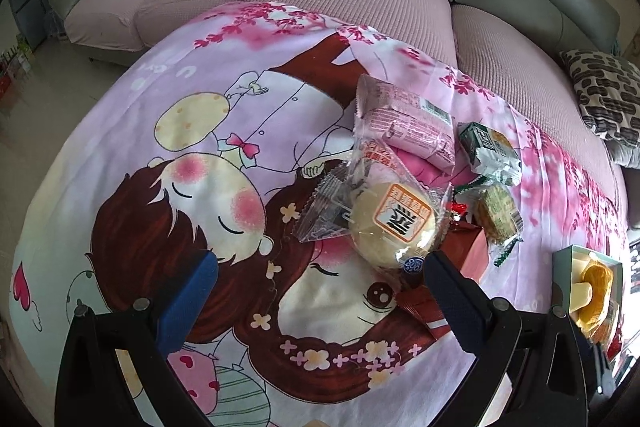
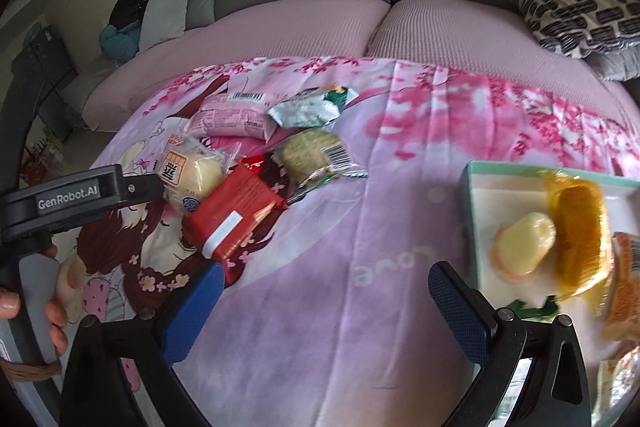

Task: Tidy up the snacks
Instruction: 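Grasp the bagged round bun with the left tool while the right tool grasps the red package, then carry the bagged bun and red package over the tray with both tools, then open both tools to drop the bagged bun and red package into the tray, then move both tools back to the snack pile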

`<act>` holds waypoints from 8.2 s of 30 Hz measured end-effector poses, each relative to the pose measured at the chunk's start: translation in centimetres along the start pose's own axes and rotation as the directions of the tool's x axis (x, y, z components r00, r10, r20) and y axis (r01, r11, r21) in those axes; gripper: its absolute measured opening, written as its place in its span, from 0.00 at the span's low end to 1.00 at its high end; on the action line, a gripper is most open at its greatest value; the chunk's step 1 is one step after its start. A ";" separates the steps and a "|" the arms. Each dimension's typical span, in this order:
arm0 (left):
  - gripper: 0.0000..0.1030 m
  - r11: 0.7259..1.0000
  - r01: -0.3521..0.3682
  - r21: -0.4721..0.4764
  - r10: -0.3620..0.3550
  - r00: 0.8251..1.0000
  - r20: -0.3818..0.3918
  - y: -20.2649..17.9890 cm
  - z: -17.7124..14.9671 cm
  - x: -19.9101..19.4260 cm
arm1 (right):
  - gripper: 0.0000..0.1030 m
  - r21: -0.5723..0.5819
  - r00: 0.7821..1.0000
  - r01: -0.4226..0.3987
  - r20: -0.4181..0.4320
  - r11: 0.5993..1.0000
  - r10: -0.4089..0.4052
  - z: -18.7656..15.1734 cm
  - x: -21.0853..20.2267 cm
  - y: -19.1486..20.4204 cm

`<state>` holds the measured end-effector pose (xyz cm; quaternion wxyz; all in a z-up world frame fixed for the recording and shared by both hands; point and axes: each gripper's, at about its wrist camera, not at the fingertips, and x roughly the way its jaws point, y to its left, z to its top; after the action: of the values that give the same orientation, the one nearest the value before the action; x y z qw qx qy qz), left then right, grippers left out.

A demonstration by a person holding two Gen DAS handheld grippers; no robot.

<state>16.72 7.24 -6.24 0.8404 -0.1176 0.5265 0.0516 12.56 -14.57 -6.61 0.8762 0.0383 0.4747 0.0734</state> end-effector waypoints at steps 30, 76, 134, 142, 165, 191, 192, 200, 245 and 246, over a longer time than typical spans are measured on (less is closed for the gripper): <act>0.99 0.984 0.105 -0.145 -0.106 0.994 0.003 3.0 1.2 1.1 | 1.00 0.075 0.998 0.016 -0.068 0.997 -0.010 3.1 6.6 4.2; 0.57 0.973 0.214 -0.082 -0.211 0.977 0.044 -1.1 0.9 0.4 | 0.42 0.090 0.991 -0.123 -0.050 0.988 0.127 1.6 2.2 3.8; 0.57 0.819 0.342 0.460 -0.401 0.915 0.034 -22.2 -7.0 -8.3 | 0.41 0.563 0.941 0.119 0.199 0.818 -0.275 -3.4 -16.9 -22.3; 0.57 0.802 0.306 0.514 -0.342 0.939 -0.026 -24.9 -9.0 -5.7 | 0.41 0.545 0.962 0.116 0.146 0.831 -0.230 -3.6 -14.2 -22.3; 0.57 0.742 0.314 0.592 -0.336 0.939 -0.076 -28.0 -11.5 -4.1 | 0.41 0.557 0.973 0.145 0.072 0.818 -0.221 -4.1 -11.9 -23.3; 0.66 0.729 0.317 0.607 -0.344 0.936 -0.076 -28.7 -11.4 -4.2 | 0.41 0.558 0.962 0.165 0.092 0.813 -0.258 -4.1 -13.1 -23.6; 0.66 0.733 0.315 0.603 -0.342 0.937 -0.074 -28.6 -11.2 -4.3 | 0.41 0.557 0.961 0.165 0.094 0.814 -0.259 -4.0 -13.2 -23.6; 0.66 0.751 0.309 0.583 -0.341 0.938 -0.058 -27.7 -10.5 -5.1 | 0.40 0.553 0.960 0.169 0.097 0.816 -0.264 -3.9 -13.5 -23.5; 0.99 0.962 0.063 0.266 -0.097 0.989 0.114 -19.5 -5.1 -3.8 | 1.00 0.422 0.946 0.262 0.064 0.868 -0.317 -2.9 -11.7 -20.9; 0.99 0.963 0.065 0.260 -0.098 0.988 0.115 -19.4 -5.1 -3.7 | 1.00 0.423 0.946 0.261 0.067 0.868 -0.317 -2.9 -11.7 -20.8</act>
<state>14.72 -12.64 -2.22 0.8818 -0.0263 0.4687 -0.0441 5.76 -37.04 -1.34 0.8796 0.1535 0.4200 -0.1624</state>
